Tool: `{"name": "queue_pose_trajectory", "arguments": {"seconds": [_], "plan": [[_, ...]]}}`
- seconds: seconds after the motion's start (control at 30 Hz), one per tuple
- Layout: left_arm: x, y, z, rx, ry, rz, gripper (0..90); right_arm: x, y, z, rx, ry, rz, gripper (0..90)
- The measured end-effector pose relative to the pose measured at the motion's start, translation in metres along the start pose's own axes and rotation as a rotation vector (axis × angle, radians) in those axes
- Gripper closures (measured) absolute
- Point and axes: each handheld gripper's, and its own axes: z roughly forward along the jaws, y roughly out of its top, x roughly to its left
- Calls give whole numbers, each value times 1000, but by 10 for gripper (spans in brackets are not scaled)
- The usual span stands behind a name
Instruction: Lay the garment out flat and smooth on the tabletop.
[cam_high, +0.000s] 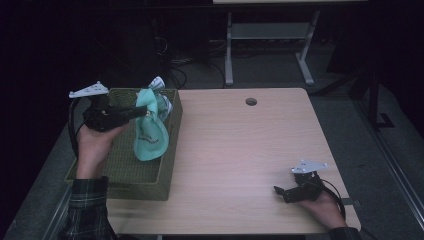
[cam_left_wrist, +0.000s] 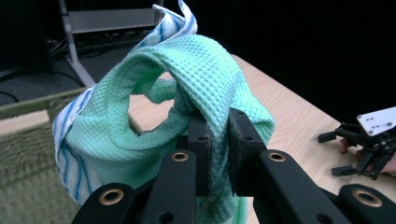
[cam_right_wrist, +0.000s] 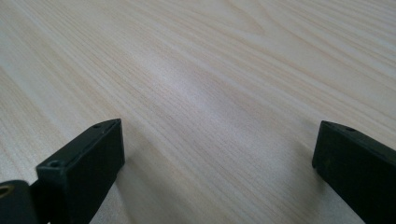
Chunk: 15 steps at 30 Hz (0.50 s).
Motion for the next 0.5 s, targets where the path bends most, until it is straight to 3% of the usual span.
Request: {"name": "queue_pose_trajectory", "arguments": {"seconds": [0.5], "plan": [[-29, 25, 21, -40, -81, 42, 809, 0, 0, 0, 1, 0, -2, 18]]}}
